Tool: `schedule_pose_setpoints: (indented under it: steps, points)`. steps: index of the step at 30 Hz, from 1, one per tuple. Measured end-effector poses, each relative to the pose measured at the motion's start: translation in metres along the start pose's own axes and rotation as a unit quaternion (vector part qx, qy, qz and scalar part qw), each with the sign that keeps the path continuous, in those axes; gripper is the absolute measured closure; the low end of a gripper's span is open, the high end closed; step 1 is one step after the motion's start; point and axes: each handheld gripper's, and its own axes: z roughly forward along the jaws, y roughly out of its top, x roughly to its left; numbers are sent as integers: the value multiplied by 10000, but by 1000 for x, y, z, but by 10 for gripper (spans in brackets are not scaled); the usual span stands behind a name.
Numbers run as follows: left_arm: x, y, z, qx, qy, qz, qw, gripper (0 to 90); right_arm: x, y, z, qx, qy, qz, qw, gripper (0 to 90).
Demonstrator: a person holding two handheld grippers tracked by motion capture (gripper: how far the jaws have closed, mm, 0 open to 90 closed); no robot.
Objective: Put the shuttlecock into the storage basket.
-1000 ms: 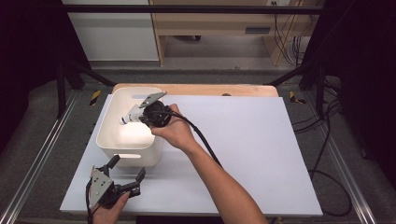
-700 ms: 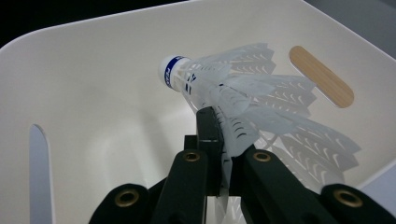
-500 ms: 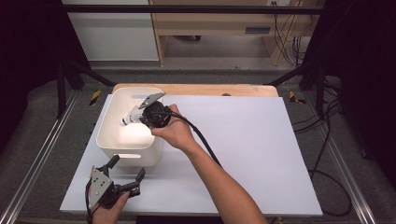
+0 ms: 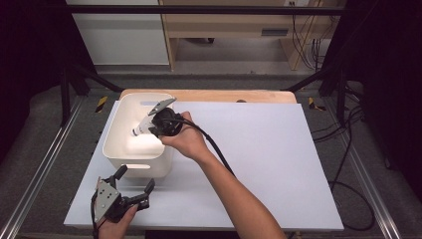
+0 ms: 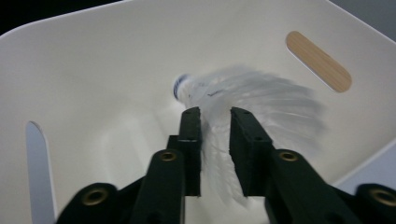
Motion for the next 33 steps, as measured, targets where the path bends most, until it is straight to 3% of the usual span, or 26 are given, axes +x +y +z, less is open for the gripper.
schedule_pose_setpoints:
  steps: [4, 14, 25, 33]
  points:
    - [-1, 0, 1, -1, -12, 3, 10000, 16, 1, 0, -10, 39, -61, 16, 10000, 625]
    - [-2, 0, 1, 13, -24, 25, 10000, 16, 7, -1, -36, -320, -58, 111, 9994, 542]
    - [-2, 0, 1, 11, -15, 26, 10000, 16, 12, -1, -40, -501, 31, 113, 9987, 459]
    - [-2, 0, 1, 12, -20, 29, 10000, 16, 12, -1, -38, -510, -99, 169, 9985, 357]
